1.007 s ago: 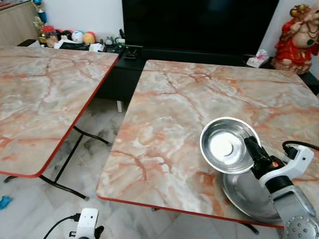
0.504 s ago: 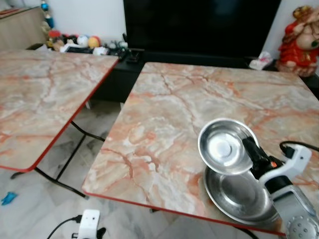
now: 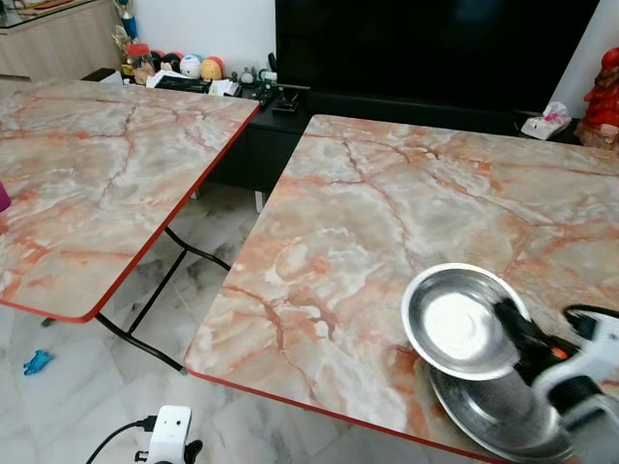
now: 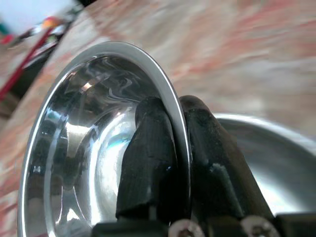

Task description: Setting the table

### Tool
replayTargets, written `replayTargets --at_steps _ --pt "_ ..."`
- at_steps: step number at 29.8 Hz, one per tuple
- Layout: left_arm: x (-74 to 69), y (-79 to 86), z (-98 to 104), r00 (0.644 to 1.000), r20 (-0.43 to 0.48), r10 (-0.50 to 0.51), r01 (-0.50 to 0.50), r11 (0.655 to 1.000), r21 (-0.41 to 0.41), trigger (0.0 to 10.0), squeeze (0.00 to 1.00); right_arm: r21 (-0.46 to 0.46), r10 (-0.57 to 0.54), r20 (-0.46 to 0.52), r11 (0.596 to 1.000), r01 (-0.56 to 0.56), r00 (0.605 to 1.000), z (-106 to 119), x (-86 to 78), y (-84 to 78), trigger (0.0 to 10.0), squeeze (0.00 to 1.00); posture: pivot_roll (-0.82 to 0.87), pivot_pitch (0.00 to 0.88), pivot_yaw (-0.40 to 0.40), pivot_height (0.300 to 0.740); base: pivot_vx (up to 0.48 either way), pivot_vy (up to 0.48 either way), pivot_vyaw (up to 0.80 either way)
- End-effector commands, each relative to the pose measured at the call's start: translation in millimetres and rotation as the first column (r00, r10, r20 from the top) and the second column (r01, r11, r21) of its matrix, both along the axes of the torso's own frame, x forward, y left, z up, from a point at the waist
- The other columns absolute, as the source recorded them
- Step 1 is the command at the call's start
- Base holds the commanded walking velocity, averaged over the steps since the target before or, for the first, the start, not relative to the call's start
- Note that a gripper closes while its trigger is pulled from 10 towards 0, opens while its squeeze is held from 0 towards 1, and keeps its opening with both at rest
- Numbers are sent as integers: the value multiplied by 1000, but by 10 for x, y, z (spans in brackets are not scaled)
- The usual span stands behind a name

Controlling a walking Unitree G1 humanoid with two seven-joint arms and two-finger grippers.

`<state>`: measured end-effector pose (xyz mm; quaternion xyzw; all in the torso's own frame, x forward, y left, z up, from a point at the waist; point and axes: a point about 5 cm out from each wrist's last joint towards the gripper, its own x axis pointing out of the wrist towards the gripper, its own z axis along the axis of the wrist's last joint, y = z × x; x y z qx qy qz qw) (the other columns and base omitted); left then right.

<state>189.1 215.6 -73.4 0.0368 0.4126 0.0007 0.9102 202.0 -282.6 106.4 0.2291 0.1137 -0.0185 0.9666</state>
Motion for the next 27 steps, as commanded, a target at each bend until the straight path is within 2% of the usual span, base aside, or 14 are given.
replayTargets --at_steps 1,7,12,21,27 --pt "-8 2 -9 1000 -19 -5 5 1000 1 10000 0 -27 -35 -5 999 34 999 51 -28 -80 10000 0 15 0 -16 740 0 0 0" --pt "11 6 1 1000 -16 -7 7 1000 0 10000 0 22 -40 6 999 40 999 68 -139 -87 10000 0 9 0 -15 740 0 0 0" --pt "2 9 -3 1000 -18 -7 7 1000 -2 10000 0 70 -51 -4 996 51 999 19 -160 -65 10000 0 7 0 -17 740 0 0 0" --pt "-29 6 -18 1000 -25 -5 5 1000 -5 10000 0 83 -26 -79 996 33 997 -167 -185 13 10000 0 11 0 -22 740 0 0 0" --pt "-35 -1 -23 1000 -28 -7 7 1000 -7 10000 0 83 -23 -89 996 31 996 -195 -194 24 10000 0 9 0 -19 740 0 0 0"
